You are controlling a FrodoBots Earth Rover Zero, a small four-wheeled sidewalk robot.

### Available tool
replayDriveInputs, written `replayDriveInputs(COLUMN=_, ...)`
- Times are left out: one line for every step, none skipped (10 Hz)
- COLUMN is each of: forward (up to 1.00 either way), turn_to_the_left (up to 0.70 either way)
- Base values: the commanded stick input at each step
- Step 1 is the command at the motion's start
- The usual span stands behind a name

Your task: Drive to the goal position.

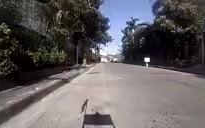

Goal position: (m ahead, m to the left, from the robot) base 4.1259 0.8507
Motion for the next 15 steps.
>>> replayDriveInputs(forward=0.70, turn_to_the_left=-0.03)
replayDriveInputs(forward=0.70, turn_to_the_left=-0.03)
replayDriveInputs(forward=0.70, turn_to_the_left=-0.03)
replayDriveInputs(forward=0.70, turn_to_the_left=-0.03)
replayDriveInputs(forward=0.70, turn_to_the_left=0.01)
replayDriveInputs(forward=0.70, turn_to_the_left=0.13)
replayDriveInputs(forward=0.70, turn_to_the_left=0.26)
replayDriveInputs(forward=0.70, turn_to_the_left=0.34)
replayDriveInputs(forward=0.70, turn_to_the_left=0.31)
replayDriveInputs(forward=0.70, turn_to_the_left=0.28)
replayDriveInputs(forward=0.70, turn_to_the_left=0.24)
replayDriveInputs(forward=0.70, turn_to_the_left=0.21)
replayDriveInputs(forward=0.70, turn_to_the_left=0.18)
replayDriveInputs(forward=0.70, turn_to_the_left=0.14)
replayDriveInputs(forward=0.70, turn_to_the_left=0.11)
